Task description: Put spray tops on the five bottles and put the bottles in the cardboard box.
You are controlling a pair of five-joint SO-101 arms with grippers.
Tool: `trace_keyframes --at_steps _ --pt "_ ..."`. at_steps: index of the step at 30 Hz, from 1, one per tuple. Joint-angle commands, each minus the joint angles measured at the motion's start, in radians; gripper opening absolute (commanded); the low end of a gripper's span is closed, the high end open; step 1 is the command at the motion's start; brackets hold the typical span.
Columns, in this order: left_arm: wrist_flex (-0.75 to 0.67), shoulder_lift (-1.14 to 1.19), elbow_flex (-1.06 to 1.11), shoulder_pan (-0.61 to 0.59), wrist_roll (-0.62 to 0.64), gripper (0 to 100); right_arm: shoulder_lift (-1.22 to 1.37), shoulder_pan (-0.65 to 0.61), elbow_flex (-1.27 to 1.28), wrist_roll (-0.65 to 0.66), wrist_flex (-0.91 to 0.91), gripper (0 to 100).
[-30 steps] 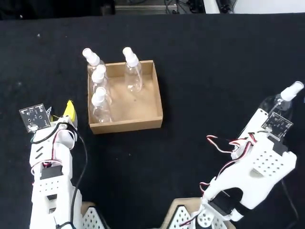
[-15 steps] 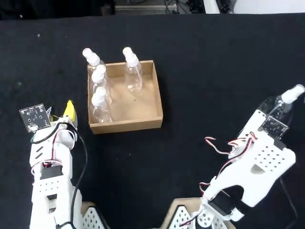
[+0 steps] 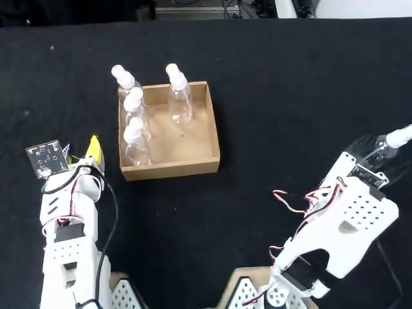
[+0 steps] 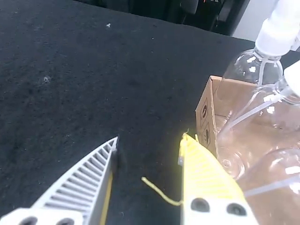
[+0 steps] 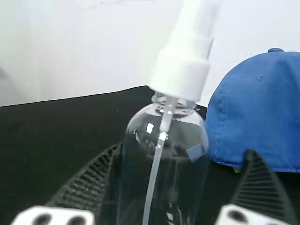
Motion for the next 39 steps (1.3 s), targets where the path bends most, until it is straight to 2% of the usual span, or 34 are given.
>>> trace_keyframes --at_steps 1,8,13,22,39 --pt "-0.026 -0.015 -0.010 0.008 -0.002 19 -0.002 -0.023 0.005 0.002 -0.026 34.9" --pt "-0.026 -0.015 -0.010 0.008 -0.002 19 -0.012 -0.023 -0.001 0.002 -0.035 34.9" --pt "-0.026 -0.015 -0.010 0.008 -0.002 19 -0.128 -0.021 0.067 0.000 -0.002 34.9" --pt "-0.026 -0.015 -0.010 0.008 -0.002 19 -0.394 -0.021 0.088 0.000 0.339 34.9" --pt "-0.026 -0.015 -0.010 0.008 -0.003 19 -0.452 -0.077 0.154 0.049 0.350 34.9"
